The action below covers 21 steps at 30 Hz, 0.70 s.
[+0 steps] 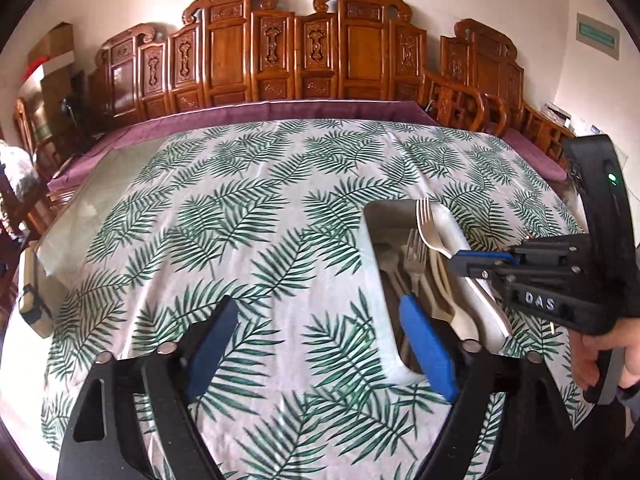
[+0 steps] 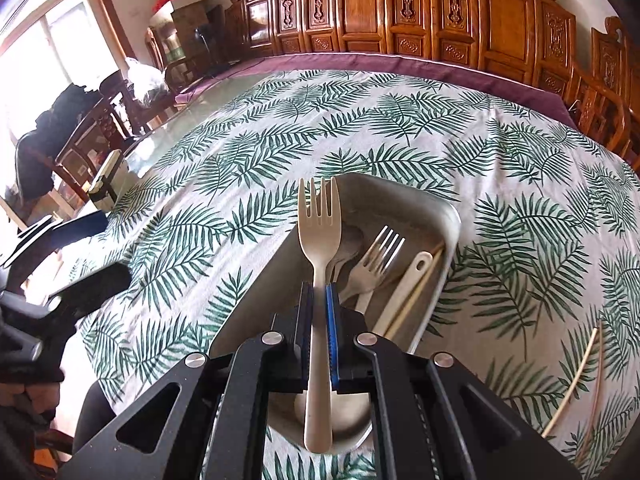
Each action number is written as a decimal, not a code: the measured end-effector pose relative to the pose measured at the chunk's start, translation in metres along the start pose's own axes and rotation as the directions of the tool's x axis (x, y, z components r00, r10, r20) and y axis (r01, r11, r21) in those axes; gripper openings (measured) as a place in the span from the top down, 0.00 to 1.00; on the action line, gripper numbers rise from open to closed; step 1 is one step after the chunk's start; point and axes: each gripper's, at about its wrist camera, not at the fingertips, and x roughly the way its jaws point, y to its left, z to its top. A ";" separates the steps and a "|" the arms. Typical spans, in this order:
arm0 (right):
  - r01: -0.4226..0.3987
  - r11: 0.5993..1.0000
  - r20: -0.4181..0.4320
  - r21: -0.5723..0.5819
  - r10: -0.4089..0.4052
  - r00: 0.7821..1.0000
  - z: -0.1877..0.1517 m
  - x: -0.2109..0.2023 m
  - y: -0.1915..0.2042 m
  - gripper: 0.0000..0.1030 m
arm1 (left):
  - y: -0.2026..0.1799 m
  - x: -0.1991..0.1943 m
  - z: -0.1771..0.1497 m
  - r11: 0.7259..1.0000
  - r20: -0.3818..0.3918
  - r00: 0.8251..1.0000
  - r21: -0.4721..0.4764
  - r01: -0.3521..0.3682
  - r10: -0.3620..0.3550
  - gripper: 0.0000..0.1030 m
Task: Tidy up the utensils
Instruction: 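Lower the white fork into the tray and open the right tool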
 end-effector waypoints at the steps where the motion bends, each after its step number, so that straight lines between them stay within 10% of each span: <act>1: -0.002 1.000 -0.004 0.002 0.002 1.000 0.001 0.003 0.000 0.92 | 0.002 -0.001 -0.001 1.000 0.000 1.000 -0.001 -0.005 0.005 0.19; 21: 0.012 1.000 -0.006 0.013 -0.012 1.000 0.007 0.013 -0.006 0.90 | 0.002 0.001 -0.014 1.000 -0.013 1.000 -0.005 -0.010 0.010 0.14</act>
